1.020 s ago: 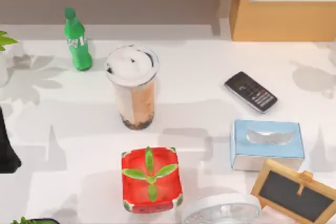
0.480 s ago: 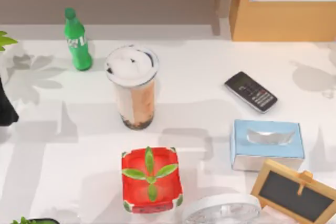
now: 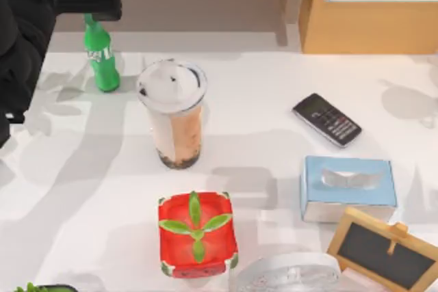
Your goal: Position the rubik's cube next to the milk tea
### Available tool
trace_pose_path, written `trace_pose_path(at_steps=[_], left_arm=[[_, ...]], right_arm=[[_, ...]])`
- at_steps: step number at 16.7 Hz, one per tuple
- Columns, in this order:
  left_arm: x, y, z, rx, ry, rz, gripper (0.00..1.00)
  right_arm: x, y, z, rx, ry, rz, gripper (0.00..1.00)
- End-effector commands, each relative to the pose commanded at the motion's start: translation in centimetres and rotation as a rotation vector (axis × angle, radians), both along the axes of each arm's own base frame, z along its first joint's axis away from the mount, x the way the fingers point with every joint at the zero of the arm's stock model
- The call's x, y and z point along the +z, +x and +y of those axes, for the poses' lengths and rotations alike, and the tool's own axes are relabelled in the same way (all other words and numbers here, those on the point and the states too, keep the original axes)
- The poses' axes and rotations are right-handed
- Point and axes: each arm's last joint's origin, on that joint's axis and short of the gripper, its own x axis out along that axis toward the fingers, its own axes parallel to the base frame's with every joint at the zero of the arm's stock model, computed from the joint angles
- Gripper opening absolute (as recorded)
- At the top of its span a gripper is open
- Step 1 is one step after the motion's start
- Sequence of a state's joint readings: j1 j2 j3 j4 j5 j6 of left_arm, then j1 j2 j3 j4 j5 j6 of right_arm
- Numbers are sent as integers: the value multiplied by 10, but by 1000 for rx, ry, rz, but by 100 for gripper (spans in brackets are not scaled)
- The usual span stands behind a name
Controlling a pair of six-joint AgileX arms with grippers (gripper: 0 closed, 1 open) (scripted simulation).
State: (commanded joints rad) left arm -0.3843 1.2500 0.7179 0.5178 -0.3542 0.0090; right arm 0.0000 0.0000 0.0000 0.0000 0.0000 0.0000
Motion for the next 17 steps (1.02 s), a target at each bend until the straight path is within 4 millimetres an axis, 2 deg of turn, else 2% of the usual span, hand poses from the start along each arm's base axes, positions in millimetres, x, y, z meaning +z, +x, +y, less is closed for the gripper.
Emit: trace_pose_path(at_steps=[4, 6, 9, 11, 13, 17], left_arm=[[-34, 69, -73, -5, 10, 16, 100], [-58, 90, -108, -7, 10, 12, 100], [-93, 109, -152, -9, 5, -4, 100], [-111, 114, -171, -7, 1, -14, 100], [-123, 117, -182, -3, -1, -18, 100], [-128, 119, -184, -1, 0, -19, 100]], right_arm=[[0, 0, 0, 0, 0, 0, 100], [0, 0, 0, 0, 0, 0, 100], [0, 0, 0, 0, 0, 0, 100], [0, 0, 0, 0, 0, 0, 100], [0, 0, 0, 0, 0, 0, 100], [0, 0, 0, 0, 0, 0, 100]])
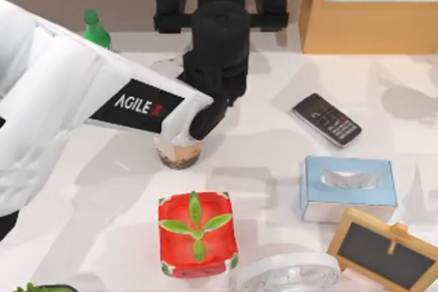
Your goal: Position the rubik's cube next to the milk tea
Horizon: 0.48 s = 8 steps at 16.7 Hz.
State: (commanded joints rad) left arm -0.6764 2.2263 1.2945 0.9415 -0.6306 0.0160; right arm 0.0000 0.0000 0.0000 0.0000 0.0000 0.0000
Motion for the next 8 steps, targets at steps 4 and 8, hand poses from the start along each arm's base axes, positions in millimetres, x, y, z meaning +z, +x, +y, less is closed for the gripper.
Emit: trace_pose_path(at_steps=[4, 8], left_arm=[[5, 2, 4, -1, 0, 1, 100], [27, 21, 17, 1, 0, -6, 100]], right_arm=[[0, 0, 0, 0, 0, 0, 100], [0, 0, 0, 0, 0, 0, 100]])
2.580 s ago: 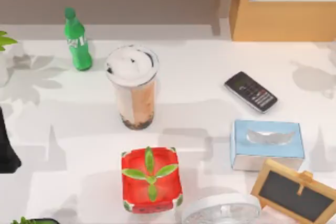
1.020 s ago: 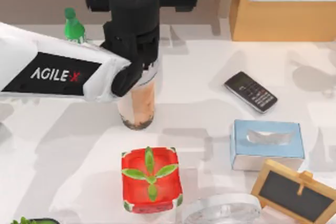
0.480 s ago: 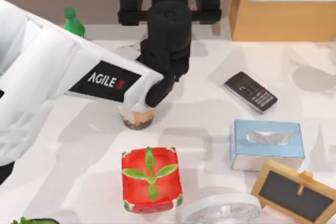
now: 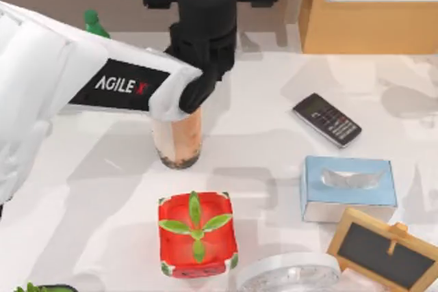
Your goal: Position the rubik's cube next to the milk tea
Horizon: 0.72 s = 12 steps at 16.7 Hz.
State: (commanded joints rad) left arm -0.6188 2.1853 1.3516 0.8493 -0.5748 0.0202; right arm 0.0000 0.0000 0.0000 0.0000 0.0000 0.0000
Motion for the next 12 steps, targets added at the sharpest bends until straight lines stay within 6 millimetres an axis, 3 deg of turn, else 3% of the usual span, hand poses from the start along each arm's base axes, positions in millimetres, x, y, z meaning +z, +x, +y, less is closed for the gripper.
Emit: trace_pose_path(at_steps=[3, 6, 9, 12], left_arm=[[3, 21, 1, 5, 6, 1, 100], [-11, 34, -11, 2, 2, 5, 100], [-26, 39, -18, -1, 0, 6, 100], [-27, 39, -19, -1, 0, 6, 100]], right_arm=[[0, 0, 0, 0, 0, 0, 100], [0, 0, 0, 0, 0, 0, 100], [0, 0, 0, 0, 0, 0, 100], [0, 0, 0, 0, 0, 0, 100]])
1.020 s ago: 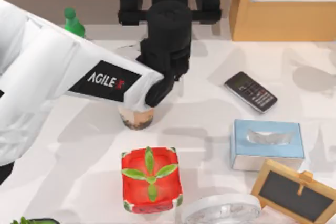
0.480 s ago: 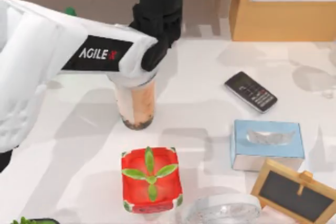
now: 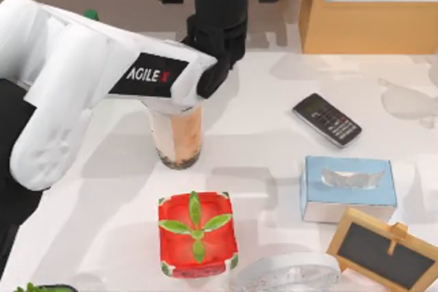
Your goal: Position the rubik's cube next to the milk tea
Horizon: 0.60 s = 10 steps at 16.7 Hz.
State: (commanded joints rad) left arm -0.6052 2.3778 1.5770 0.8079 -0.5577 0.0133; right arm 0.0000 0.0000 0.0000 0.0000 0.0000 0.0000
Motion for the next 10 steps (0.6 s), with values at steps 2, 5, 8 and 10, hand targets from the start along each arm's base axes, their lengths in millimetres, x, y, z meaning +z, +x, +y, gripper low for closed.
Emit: trace_pose_path(at_steps=[2, 5, 8, 10], left_arm=[[0, 0, 0, 0, 0, 0, 92], [0, 0, 0, 0, 0, 0, 70], [0, 0, 0, 0, 0, 0, 47], [0, 0, 0, 0, 0, 0, 32]], right_arm=[[0, 0, 0, 0, 0, 0, 100], [0, 0, 0, 0, 0, 0, 100], [0, 0, 0, 0, 0, 0, 100], [0, 0, 0, 0, 0, 0, 100]])
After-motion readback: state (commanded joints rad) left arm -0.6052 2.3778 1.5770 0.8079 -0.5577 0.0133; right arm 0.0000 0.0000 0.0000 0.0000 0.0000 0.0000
